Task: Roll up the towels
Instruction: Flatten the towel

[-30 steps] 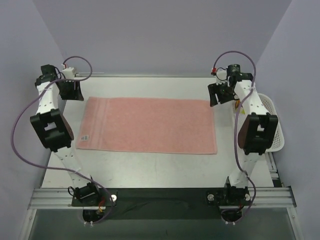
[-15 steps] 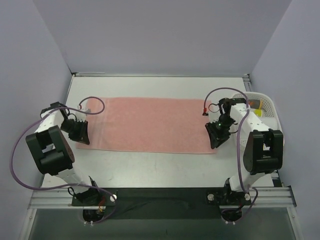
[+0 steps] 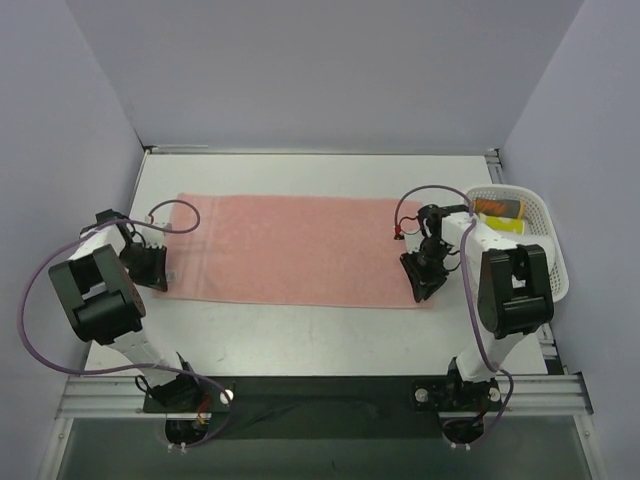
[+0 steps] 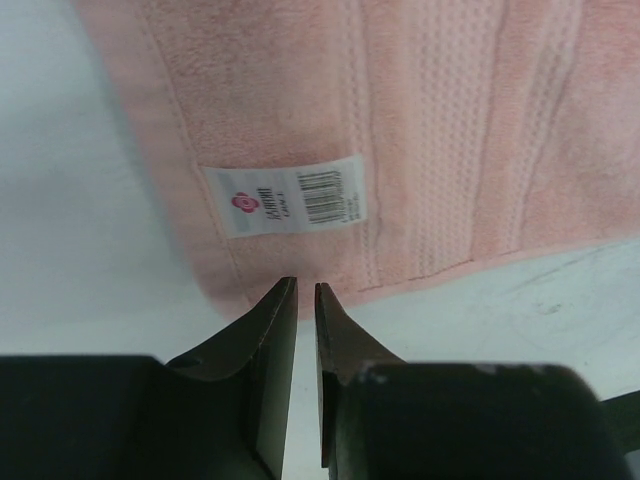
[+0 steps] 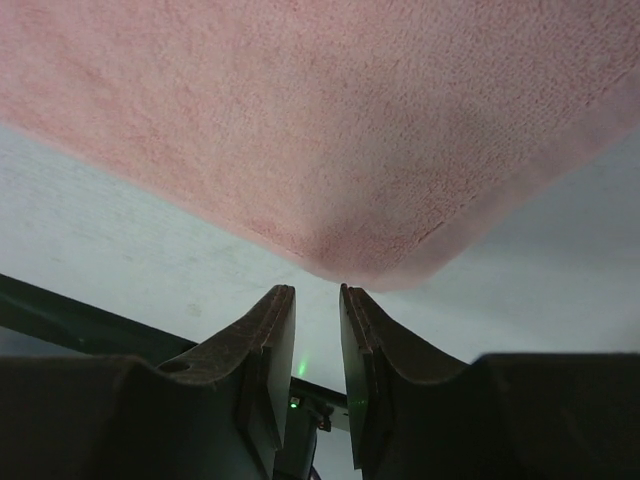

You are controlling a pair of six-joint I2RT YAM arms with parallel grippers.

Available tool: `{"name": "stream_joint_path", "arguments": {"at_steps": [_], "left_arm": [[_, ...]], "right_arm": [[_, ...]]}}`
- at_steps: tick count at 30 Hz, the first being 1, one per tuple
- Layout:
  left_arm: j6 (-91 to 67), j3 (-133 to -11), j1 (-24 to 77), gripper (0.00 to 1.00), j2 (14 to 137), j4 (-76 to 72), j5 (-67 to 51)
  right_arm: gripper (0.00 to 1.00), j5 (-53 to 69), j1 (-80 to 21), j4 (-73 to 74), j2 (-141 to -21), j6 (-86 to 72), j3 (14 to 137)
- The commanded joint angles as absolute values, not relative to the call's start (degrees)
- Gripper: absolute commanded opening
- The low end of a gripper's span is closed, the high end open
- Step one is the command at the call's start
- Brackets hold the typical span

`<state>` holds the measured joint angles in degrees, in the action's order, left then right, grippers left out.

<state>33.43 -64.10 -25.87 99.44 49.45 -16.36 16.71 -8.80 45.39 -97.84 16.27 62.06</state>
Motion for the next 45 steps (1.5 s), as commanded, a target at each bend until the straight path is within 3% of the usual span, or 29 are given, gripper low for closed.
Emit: {"name": "stream_joint_path", "arguments": {"at_steps": [1,8,17,20,22,23,25,29,34,41,45], "left_arm": [[33.0,-64.7,-28.5,0.23,101.4,45.6,-13.9],[34.5,-61.1,-31.7,0.17,103.1,43.2,-10.4],[39.5,-54.4,-36.9,0.12,97.7,43.6,-7.4],[41.0,-53.3,-37.4,0.12,95.0,45.0,-9.3],[41.9,-54.4,-37.4,0.16,94.1,47.3,-11.7],[42.0,-57.2,-37.4,0.19,93.9,50.2,-15.1],[42.3,-61.3,-37.4,0.36,94.2,54.2,-20.2],[39.9,-76.0,-36.0,0.59,94.8,60.6,-32.8],[30.8,-93.9,-29.0,0.61,102.6,57.1,-34.2],[20.1,-115.2,-20.9,0.59,121.2,51.6,-27.3],[16.4,-125.6,-20.5,0.59,127.3,51.8,-25.3]], "right_arm": [[0.25,11.2,-9.6,46.0,-99.2,14.9,61.2],[0.26,7.1,-10.8,45.7,-102.7,16.7,60.5],[0.25,1.8,-14.8,45.8,-98.4,22.2,54.8],[0.25,3.9,-16.4,47.4,-96.6,23.1,53.0],[0.31,6.1,-16.7,48.7,-95.5,22.9,54.8],[0.34,8.4,-16.6,49.9,-94.5,22.8,56.5],[0.44,10.2,-16.5,51.1,-93.6,22.6,62.7],[0.52,13.6,-14.2,52.3,-92.1,23.2,73.5],[0.54,14.2,-9.0,48.1,-97.3,22.9,84.3],[0.5,14.9,-0.3,47.1,-119.3,16.5,113.1],[0.47,14.2,-0.7,46.4,-126.9,16.6,120.3]]}}
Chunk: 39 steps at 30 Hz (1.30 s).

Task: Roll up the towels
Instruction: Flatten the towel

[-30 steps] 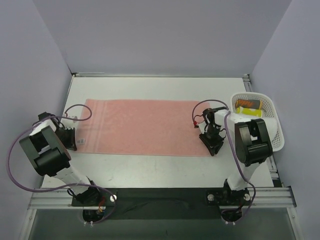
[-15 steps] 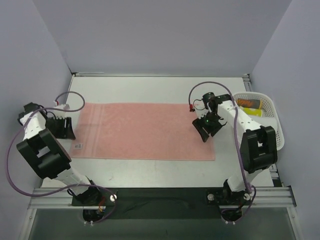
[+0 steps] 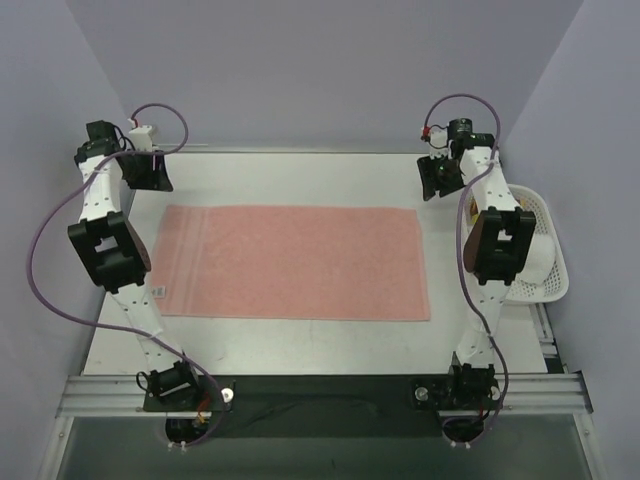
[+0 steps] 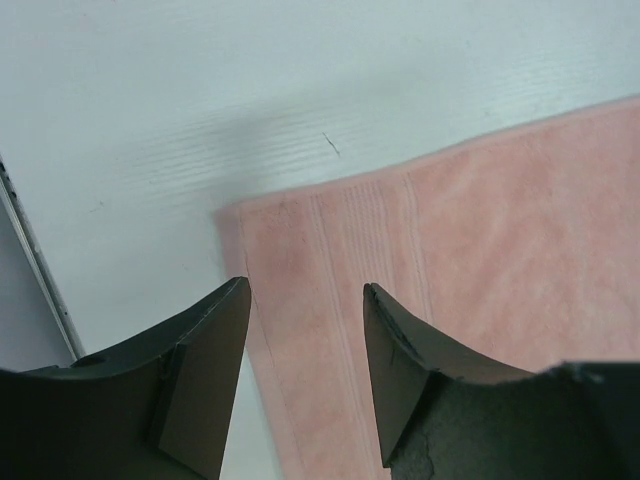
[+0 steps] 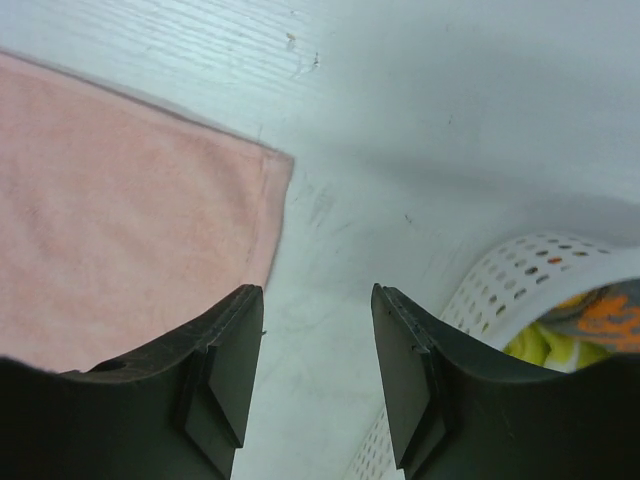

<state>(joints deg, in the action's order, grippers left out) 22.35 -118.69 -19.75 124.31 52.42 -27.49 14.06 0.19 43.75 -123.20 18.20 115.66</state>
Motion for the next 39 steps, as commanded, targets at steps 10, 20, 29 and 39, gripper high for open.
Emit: {"name": "stream_joint_path", "arguments": {"at_steps": [10,20,29,39], "left_arm": [[15.4,-129.5,-19.8,0.59,134.1,51.7,-24.9],[16.0,-126.7,-19.9,0.59,134.7,50.4,-23.4],[15.5,-129.9,-19.1,0.6,138.0,50.5,-22.2],[18.3,-136.8,-15.8,0.58,145.4,51.8,-13.8]], "right_arm": [[0.44,10.1,-3.7,42.3,-138.0,18.6,125.4],[0.41,8.4,-4.0,41.0,-139.5,20.2,122.2],[0.24,12.0,-3.9,41.3,-138.3,21.4,120.2],[0.0,13.7,-4.3,41.4,-136.9,22.3,120.0]]}}
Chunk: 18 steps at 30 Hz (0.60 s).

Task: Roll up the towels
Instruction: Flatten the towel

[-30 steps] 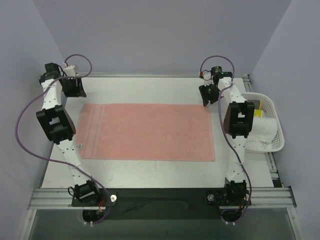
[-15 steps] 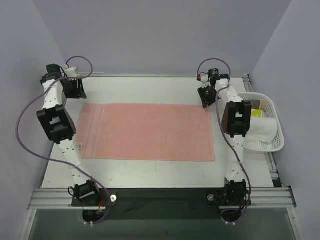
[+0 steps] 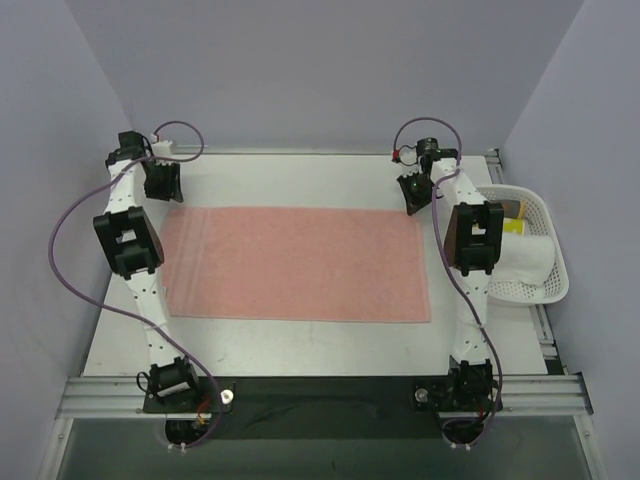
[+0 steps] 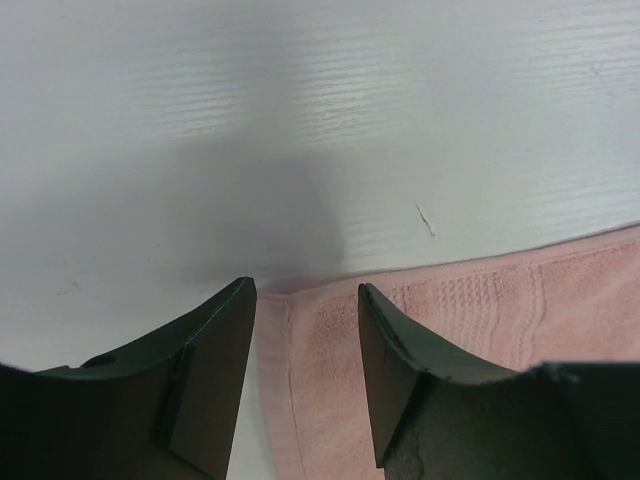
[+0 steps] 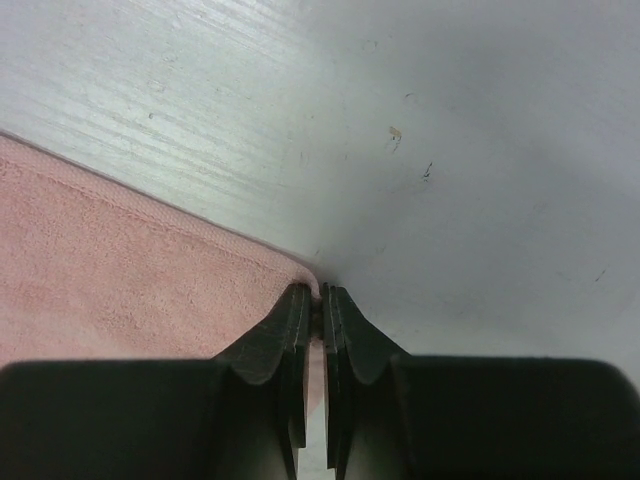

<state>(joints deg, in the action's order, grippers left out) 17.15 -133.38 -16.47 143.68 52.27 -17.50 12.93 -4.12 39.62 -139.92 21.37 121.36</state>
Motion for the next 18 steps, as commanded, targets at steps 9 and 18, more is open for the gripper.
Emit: {"name": "stream_joint_path", "arguments": {"at_steps": [9,18], "left_arm": [[20.5,-135.0,-16.0,0.43,147.1,52.0,-8.7],[17.6,-139.0,-16.1,0.1,146.6,55.2,-13.3]], "right_arm": [[0.0,12.7,-5.3,41.3,-135.6,23.3,118.9],[0.0,12.4,-4.3,41.3,-134.8,24.7,119.8]]}}
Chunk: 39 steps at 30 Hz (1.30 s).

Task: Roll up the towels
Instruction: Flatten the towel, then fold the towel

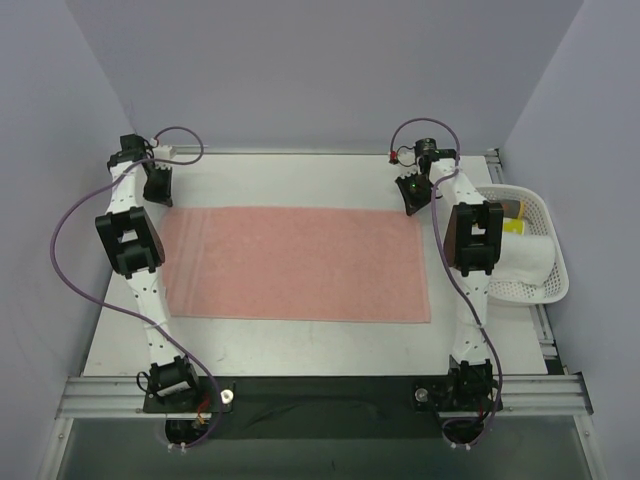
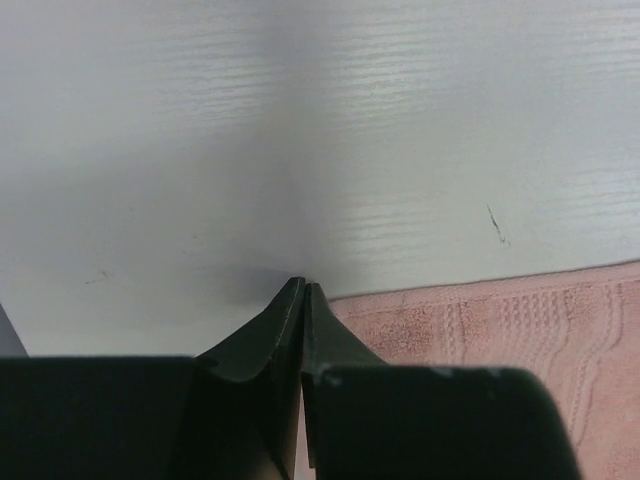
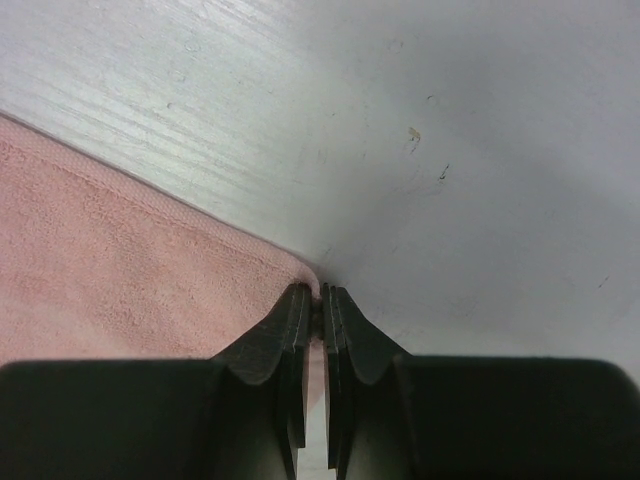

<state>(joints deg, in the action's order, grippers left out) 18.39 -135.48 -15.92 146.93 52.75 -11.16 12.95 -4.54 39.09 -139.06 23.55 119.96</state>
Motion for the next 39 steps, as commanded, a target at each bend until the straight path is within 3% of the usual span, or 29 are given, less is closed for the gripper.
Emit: {"name": "stream_joint_path", "arguments": {"at_steps": [1,3,4,6,14,23,26,31,33,39], "left_arm": [[17.3,-139.2,-16.2,0.1,146.5,55.3,-13.4],[16.8,-139.2,-16.1,0.23,146.0,55.4,-12.8],[16.5,-139.2,-16.2,0.42,145.6,55.4,-12.7],[15.5,-139.0,-16.3,0.51,144.9,55.4,-12.8],[15.5,-136.8,-15.9,0.53,144.0,55.5,-11.5],[15.5,-130.7,-16.1,0.48,143.5,56.3,-11.1],[15.3,-129.3,-16.0,0.36,143.0,56.3,-10.9],[13.7,-132.7,-16.0,0.04,144.1,56.5,-11.3],[13.2,-135.2,-15.8,0.0,145.3,56.7,-11.3],[12.5,-141.9,-15.8,0.0,145.5,56.6,-13.7]], "right_arm": [[0.0,12.4,-4.0,41.3,-134.9,24.8,120.1],[0.0,12.5,-3.7,41.4,-134.9,24.9,120.4],[0.0,12.6,-3.6,41.4,-134.9,24.9,120.4],[0.0,12.7,-3.5,41.4,-134.7,24.9,120.1],[0.0,13.8,-3.4,41.4,-134.6,24.7,118.7],[0.0,13.4,-3.3,41.4,-134.3,24.8,118.5],[0.0,14.0,-3.3,41.6,-134.0,24.8,118.0],[0.0,14.1,-3.2,41.6,-133.8,25.6,117.9],[0.0,13.8,-2.9,41.6,-133.9,25.8,119.2],[0.0,14.8,-1.1,41.7,-133.8,26.2,125.3]]}}
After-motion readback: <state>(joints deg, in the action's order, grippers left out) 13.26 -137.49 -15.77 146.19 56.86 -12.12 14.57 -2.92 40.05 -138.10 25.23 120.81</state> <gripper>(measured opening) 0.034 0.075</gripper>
